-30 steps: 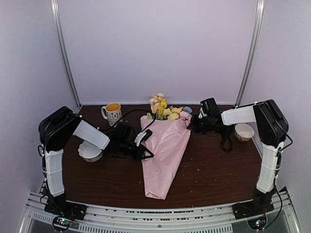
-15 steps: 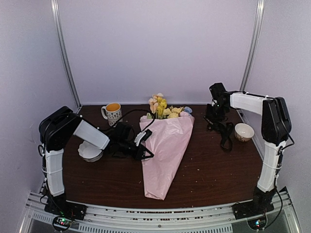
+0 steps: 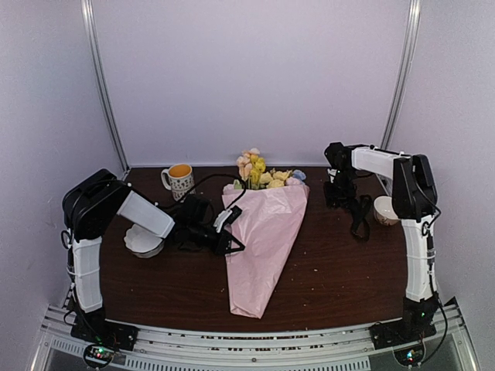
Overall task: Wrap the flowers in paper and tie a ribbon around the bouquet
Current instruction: Press the fold line on the folded bouquet.
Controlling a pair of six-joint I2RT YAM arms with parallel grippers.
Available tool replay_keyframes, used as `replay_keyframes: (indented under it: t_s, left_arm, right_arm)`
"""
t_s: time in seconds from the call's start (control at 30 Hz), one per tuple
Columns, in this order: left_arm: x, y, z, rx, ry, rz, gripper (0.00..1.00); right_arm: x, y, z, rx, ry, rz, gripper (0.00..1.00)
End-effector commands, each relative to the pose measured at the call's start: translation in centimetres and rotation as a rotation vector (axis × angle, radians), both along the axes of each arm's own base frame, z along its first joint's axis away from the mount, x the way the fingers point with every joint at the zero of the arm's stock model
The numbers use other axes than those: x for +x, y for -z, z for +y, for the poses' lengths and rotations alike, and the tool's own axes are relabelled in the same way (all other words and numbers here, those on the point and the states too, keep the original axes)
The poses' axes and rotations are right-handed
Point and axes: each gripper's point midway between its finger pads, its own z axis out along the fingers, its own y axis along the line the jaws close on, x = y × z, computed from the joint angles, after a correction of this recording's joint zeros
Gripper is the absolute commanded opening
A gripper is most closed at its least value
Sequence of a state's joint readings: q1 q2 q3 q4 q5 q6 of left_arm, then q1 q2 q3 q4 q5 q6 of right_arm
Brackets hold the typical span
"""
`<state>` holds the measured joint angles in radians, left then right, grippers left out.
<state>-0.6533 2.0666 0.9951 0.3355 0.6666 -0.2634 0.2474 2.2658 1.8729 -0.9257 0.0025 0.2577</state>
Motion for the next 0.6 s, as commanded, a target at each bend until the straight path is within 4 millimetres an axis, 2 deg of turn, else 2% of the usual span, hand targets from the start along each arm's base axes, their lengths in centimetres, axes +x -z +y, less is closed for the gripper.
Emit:
replay_keyframes:
  t_s: [0.0,0.2,0.57]
  left_arm:
    - [-1.56,5.85,3.20,0.171,-0.055,0.147,0.00]
    - [-1.50,5.80,3.22,0.170,-0.055,0.148,0.00]
    - [-1.05,5.64,3.31,0.159,-0.063,0.149,0.00]
  right_arm:
    - [1.14,-1.81,-0.50,-0.056,-0.019,-0.017,0.53]
    - [1.81,-1.86,-0.41,-0.076,-0.024,0.017,0.50]
    - [1.51,-1.06,-0.06,-0.113,-0.072,0.120,0.49]
